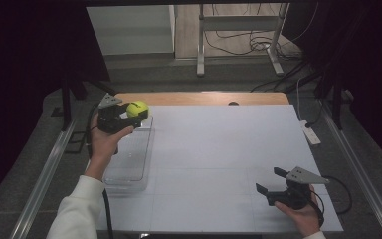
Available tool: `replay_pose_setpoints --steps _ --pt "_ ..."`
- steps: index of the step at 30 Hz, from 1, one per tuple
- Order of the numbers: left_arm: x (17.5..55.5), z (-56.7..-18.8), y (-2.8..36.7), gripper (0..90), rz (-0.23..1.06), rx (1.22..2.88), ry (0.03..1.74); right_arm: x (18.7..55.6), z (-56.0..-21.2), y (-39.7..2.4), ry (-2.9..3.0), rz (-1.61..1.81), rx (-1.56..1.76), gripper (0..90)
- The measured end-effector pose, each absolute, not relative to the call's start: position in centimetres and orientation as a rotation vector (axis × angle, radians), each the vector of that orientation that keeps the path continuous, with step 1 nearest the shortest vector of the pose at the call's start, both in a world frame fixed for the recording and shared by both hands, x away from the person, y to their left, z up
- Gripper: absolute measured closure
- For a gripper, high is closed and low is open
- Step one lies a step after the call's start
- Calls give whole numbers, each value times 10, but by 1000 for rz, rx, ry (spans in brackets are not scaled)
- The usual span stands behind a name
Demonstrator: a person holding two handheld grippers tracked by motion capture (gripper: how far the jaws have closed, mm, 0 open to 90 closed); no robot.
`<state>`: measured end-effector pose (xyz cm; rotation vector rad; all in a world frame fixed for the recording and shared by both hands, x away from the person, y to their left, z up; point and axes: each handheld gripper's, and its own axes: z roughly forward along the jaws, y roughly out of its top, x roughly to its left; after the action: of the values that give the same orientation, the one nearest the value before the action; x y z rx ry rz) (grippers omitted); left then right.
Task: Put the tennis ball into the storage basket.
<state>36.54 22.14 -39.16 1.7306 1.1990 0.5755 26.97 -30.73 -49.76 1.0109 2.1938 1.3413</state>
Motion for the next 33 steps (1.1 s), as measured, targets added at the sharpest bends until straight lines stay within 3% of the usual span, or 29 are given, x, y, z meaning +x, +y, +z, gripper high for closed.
replay_pose_setpoints --steps 33 --pt "376 -399 247 264 620 1724 1301 270 -498 -307 2193 1343 1010 82"
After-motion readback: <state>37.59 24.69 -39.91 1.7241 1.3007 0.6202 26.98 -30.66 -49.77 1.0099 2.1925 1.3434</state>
